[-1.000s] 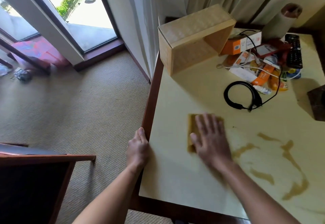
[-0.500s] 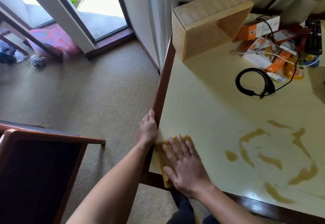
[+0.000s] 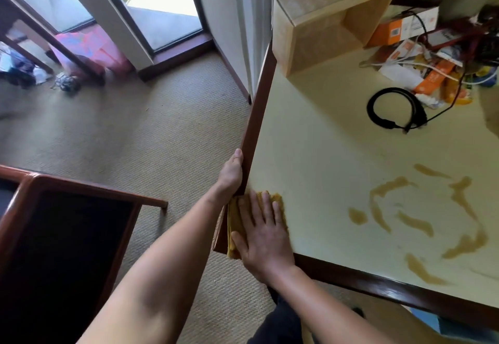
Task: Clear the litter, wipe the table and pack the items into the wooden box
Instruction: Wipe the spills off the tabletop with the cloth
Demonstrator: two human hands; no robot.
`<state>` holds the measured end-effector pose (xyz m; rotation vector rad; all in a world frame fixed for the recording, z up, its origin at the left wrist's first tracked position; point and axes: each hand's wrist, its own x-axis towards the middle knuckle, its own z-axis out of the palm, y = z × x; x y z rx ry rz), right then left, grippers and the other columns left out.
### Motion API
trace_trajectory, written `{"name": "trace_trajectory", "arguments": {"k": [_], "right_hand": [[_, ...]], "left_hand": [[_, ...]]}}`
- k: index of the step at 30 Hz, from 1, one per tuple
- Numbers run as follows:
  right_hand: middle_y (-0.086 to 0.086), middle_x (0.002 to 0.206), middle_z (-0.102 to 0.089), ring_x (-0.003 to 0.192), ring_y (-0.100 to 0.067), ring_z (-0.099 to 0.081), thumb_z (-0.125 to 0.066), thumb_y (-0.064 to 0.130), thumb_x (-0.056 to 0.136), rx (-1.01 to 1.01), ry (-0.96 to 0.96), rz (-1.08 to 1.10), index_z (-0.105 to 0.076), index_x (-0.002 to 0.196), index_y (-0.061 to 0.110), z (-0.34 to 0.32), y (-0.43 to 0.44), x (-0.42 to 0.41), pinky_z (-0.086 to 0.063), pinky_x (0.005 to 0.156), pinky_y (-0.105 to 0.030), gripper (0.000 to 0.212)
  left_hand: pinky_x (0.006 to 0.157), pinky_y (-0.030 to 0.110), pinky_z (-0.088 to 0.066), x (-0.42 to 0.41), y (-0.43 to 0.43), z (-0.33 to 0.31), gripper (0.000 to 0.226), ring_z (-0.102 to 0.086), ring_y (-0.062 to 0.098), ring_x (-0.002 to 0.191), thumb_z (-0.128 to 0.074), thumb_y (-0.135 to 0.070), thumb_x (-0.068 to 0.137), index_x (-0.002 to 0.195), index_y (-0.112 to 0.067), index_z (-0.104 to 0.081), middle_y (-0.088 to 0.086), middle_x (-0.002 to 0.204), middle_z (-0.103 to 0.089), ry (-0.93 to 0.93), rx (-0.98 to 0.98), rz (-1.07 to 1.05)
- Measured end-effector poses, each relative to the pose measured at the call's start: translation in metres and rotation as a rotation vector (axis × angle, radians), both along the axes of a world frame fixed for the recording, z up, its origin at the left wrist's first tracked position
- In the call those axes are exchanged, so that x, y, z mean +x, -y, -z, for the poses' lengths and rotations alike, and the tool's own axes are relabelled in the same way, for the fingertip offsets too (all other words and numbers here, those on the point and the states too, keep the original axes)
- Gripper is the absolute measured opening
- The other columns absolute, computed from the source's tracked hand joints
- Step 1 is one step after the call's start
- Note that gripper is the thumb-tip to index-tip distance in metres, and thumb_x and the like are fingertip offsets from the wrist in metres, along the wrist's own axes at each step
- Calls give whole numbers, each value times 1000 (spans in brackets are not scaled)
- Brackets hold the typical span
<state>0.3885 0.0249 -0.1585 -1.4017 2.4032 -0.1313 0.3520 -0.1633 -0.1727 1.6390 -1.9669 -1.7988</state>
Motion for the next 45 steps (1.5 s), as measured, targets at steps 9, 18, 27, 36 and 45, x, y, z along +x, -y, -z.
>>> {"name": "trace_trajectory", "arguments": {"k": [9,18,27,36,45], "right_hand": [[-11,169,10,155,-34,12,-22,59,101,105,-99,317,1,162,19,3,-106,-78,-7,125,-56,76],[-4,169,15,155,-27,18,-15,61,101,62,-91,315,4,161,25,1,-121,-155,-1,126,-52,73],[-9,167,19,154,-33,16,-4,61,97,93,-64,222,10,161,23,-2,-46,-273,8,125,-52,76],[-7,169,13,155,-30,14,-15,60,100,35,-27,183,3,162,22,1,-7,-331,6,126,-48,74],[-3,170,8,156,-28,11,-18,61,101,29,-113,212,-1,162,25,5,-174,-257,-6,125,-51,73]], "left_hand": [[125,43,-19,26,-54,-8,58,-28,26,153,-28,-42,110,162,-17,-25,7,166,-32,167,-422,93],[128,52,-3,-6,-141,-14,55,0,29,159,-20,-34,108,160,-21,-31,13,170,-15,78,-866,565],[124,61,4,-48,-177,3,61,19,29,157,-20,-40,109,164,-18,-5,13,170,10,191,-918,790],[125,62,0,-48,-177,3,68,19,29,157,-21,-44,104,164,-18,-2,12,171,11,237,-905,814],[124,61,-1,-51,-178,4,64,12,28,158,-25,-41,105,164,-17,-14,11,171,3,242,-892,786]]}}
